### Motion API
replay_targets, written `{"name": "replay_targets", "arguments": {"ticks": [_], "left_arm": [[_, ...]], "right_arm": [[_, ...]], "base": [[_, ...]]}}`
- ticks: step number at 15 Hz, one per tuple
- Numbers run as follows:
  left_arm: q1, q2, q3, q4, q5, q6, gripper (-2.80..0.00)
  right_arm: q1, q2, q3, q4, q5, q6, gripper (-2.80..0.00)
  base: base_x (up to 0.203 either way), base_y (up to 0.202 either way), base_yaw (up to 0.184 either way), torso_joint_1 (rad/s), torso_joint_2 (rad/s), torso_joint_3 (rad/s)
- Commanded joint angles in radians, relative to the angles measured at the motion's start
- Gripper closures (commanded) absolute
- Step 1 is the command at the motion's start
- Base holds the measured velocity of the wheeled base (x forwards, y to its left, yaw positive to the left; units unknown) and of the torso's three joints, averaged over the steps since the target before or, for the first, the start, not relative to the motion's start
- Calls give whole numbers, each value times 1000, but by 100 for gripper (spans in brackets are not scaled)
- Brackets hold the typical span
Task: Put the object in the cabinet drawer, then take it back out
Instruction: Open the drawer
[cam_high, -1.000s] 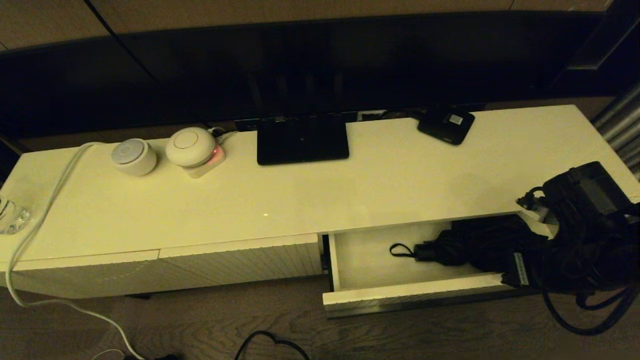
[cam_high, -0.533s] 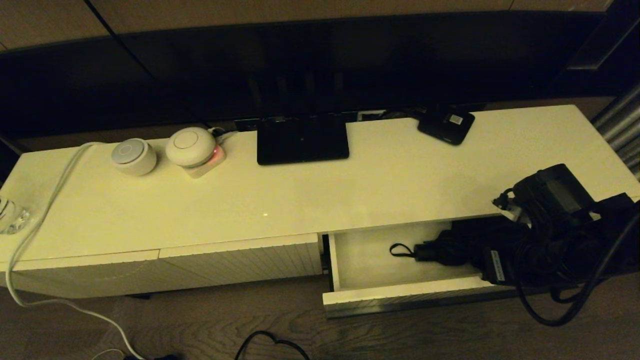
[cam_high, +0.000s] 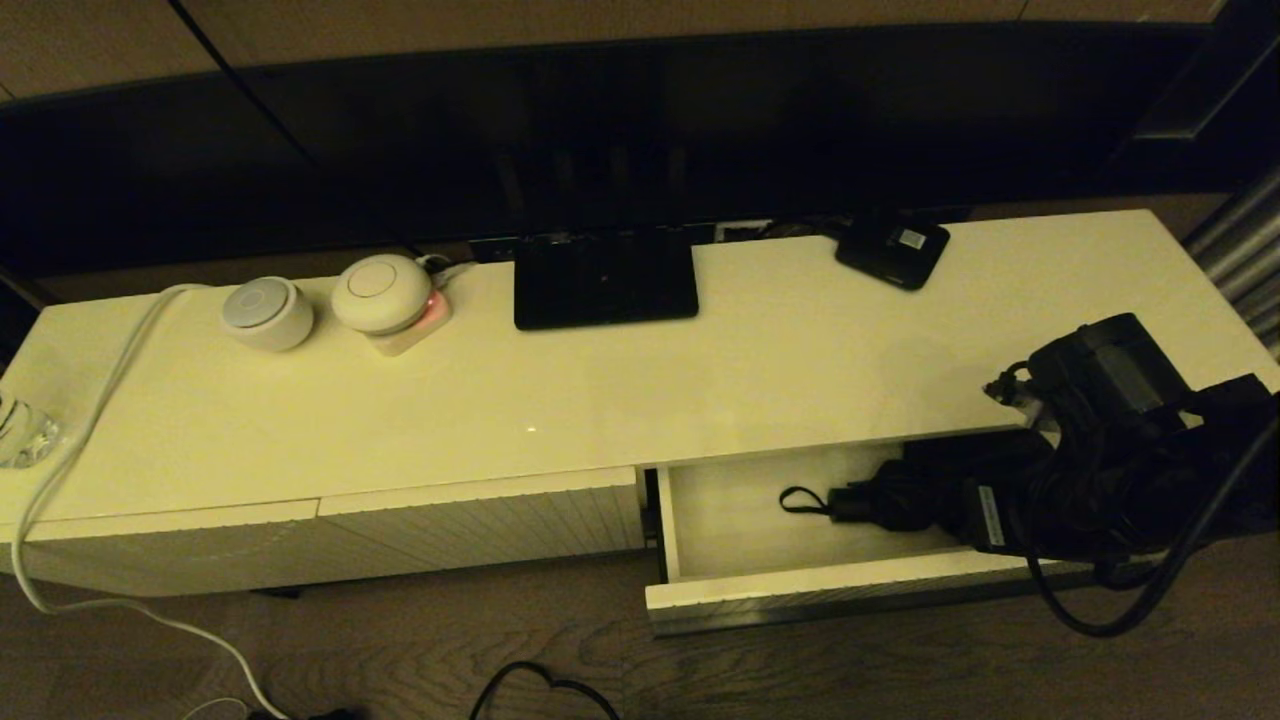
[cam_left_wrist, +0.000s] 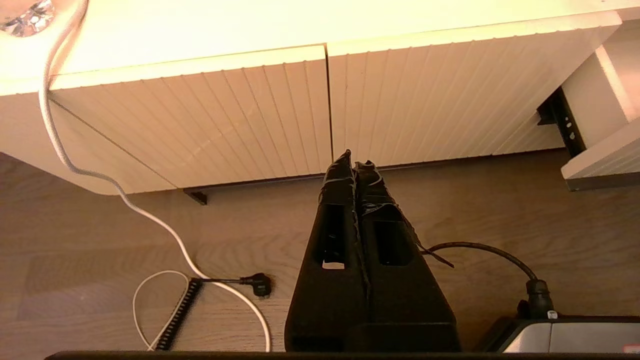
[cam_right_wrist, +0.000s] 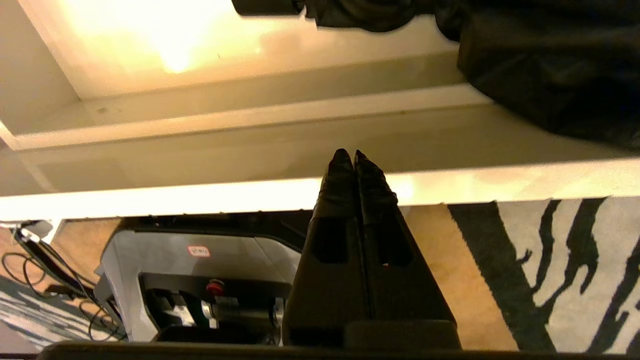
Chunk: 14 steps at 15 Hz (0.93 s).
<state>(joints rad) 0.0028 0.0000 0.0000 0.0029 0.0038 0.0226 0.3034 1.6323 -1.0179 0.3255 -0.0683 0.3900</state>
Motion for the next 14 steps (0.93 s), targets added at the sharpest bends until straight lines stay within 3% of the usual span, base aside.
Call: {"name": "replay_targets", "arguments": {"ticks": [1,9,14], "left_arm": [[0,0,3,0,1,0,0],[0,0,3,0,1,0,0],[0,0,3,0,1,0,0]], "right_arm": [[0,-34,0,1,-3,1,0],[-28,126,28,-207,-7,7,0],[-33,108,55,-233,-7,-6,0]], "base": [[0,0,0,0,0,0],[0,0,0,0,0,0],[0,0,0,0,0,0]]}}
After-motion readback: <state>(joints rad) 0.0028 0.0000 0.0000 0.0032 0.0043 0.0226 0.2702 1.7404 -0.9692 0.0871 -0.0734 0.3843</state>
